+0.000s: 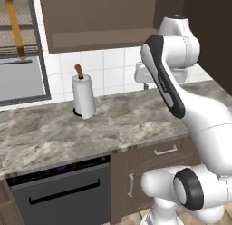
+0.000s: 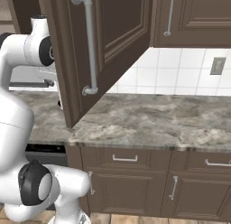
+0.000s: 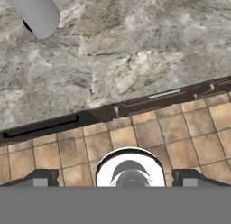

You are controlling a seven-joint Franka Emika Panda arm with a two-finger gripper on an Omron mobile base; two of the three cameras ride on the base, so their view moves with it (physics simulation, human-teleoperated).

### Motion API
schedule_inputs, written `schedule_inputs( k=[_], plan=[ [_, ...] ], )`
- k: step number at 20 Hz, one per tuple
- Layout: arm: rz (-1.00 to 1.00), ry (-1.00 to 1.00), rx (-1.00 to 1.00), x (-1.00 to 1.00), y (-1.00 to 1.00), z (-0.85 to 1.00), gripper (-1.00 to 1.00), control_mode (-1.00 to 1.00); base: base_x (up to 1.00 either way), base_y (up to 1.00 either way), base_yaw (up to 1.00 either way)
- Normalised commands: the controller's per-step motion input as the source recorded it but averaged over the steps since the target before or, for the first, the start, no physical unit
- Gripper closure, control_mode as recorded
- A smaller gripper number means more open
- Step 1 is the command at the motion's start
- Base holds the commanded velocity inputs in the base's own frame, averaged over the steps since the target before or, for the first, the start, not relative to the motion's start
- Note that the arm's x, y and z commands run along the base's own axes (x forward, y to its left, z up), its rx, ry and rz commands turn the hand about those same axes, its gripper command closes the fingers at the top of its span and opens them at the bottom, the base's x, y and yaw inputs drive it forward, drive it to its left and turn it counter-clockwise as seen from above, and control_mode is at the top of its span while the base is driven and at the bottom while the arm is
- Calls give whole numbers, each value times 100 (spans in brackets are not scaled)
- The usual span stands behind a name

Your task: Open the cabinet and move the ladle to the pot. Then close the cabinet.

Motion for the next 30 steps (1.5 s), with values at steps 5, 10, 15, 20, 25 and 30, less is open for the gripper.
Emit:
schedule_inputs(
  k=[5,10,15,20,25,30],
  plan=[
    [0,0,0,0,0,0,-100,100,28,0,23],
    [13,-9,1,6,-2,4,-100,-100,11,0,5],
    [1,-51,-1,-92,0,57,-100,-100,0,0,0],
    [0,-53,-4,-100,-24,44,-100,-100,0,0,0],
    [0,-30,-3,-92,-51,8,-100,-100,0,0,0],
    [-1,-30,0,-100,-7,14,-100,-100,0,0,0]
  ],
)
